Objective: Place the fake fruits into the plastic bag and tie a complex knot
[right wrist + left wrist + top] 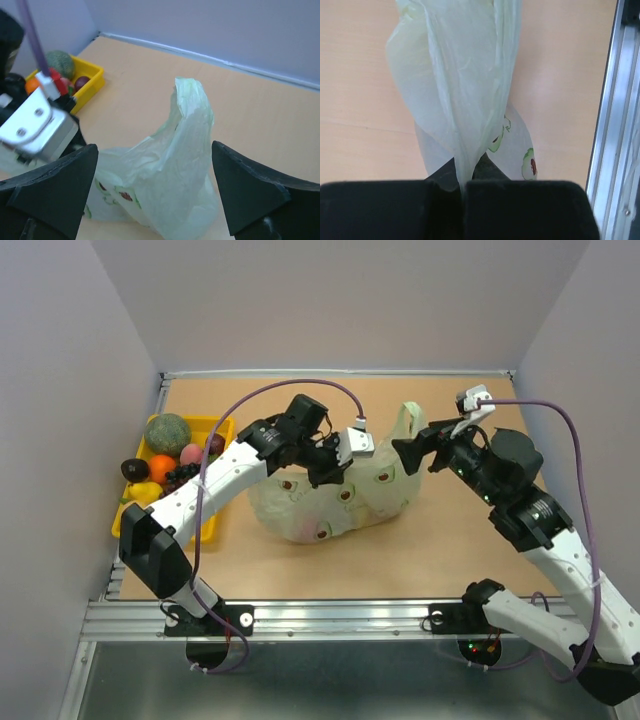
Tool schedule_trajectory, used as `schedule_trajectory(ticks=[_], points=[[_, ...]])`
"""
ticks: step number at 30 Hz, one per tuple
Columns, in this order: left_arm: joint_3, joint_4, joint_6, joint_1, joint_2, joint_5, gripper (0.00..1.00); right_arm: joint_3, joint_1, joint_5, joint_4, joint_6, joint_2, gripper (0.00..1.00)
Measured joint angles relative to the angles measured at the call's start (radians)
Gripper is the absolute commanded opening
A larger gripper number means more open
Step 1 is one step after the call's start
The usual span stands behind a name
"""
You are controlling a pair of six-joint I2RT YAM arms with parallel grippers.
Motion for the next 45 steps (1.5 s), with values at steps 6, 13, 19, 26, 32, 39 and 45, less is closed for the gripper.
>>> schedule_trajectory(ticks=[6, 13, 19, 26, 32, 39, 45], points=[[0.097, -0.129, 0.195, 0.079, 0.013, 0.102, 0.00, 0.019, 0.000, -0.207, -0.093, -0.139, -0.113, 1.00], [0.172, -0.225, 0.359, 0.146, 0.063, 0.190, 0.00, -0.024, 0.000, -0.354, -0.149, -0.230, -0.183, 1.00], [0.177, -0.258, 0.434, 0.174, 0.069, 0.219, 0.00, -0.151, 0.000, -0.438, -0.201, -0.262, -0.154, 1.00], [0.177, -0.257, 0.469, 0.174, 0.069, 0.227, 0.00, -0.261, 0.000, -0.487, -0.175, -0.243, -0.165, 1.00], [0.140, -0.254, 0.512, 0.174, 0.047, 0.235, 0.00, -0.328, 0.000, -0.502, -0.008, -0.227, -0.135, 1.00], [0.090, -0.238, 0.543, 0.174, 0.006, 0.241, 0.00, -0.329, 0.000, -0.544, 0.188, -0.226, -0.015, 1.00], [0.060, -0.226, 0.571, 0.174, -0.015, 0.242, 0.00, -0.329, -0.011, -0.568, 0.337, -0.227, 0.039, 0.88]])
